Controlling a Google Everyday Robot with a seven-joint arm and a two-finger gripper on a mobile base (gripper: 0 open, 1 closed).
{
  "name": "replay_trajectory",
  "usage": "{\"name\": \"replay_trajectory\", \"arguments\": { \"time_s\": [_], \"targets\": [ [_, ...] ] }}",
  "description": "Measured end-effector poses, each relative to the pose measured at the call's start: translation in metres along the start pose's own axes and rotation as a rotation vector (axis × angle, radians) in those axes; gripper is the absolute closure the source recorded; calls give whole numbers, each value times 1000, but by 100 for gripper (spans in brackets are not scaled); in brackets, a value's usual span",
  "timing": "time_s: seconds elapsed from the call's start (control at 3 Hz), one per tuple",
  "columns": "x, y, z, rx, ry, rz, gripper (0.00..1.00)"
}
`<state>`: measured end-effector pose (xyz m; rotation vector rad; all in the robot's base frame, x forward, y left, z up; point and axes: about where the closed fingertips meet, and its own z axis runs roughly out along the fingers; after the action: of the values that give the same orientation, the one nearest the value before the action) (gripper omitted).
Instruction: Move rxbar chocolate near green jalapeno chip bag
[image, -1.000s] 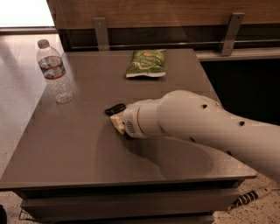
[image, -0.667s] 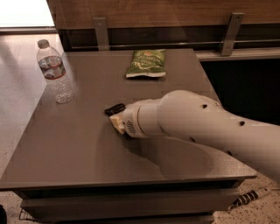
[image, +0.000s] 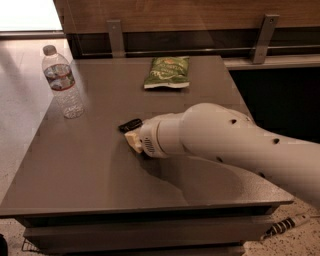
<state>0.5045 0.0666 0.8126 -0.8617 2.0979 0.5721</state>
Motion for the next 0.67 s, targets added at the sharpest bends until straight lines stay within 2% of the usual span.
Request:
{"name": "replay_trajectory", "arguments": {
  "time_s": [0.67],
  "targets": [
    [0, 0, 0, 0, 0, 0, 100]
  ]
}}
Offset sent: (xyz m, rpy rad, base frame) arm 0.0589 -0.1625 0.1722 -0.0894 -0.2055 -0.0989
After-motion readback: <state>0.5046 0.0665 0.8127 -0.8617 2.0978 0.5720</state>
